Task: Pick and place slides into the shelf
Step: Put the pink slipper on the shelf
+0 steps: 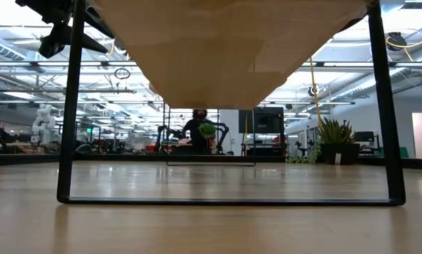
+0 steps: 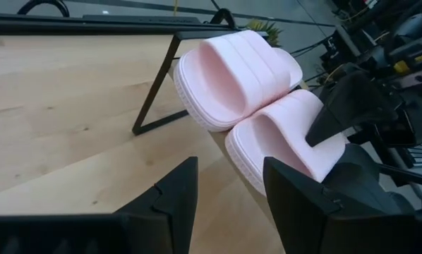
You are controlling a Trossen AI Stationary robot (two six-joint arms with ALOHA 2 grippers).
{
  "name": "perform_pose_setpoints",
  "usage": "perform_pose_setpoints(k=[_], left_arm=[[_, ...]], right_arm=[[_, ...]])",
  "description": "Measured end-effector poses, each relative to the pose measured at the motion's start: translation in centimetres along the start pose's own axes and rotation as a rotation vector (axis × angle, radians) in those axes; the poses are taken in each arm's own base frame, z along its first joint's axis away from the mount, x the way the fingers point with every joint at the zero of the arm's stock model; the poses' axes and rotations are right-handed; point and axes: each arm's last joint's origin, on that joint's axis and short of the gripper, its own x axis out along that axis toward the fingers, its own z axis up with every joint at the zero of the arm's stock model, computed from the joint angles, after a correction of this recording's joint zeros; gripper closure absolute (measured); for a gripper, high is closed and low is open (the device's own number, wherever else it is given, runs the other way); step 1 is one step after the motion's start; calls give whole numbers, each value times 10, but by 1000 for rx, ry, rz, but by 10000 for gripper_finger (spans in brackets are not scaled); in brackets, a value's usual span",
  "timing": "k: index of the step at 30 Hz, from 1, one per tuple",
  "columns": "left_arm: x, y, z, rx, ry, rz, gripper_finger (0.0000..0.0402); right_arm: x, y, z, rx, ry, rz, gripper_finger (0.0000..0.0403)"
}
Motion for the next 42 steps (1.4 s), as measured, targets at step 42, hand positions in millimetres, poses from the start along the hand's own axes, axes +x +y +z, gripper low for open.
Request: perform_pose_setpoints(k=[42], left_arm=[[0,0,0,5,-2,-3,241]], right_arm=[[-2,-6,15,-52,37,-6,349]])
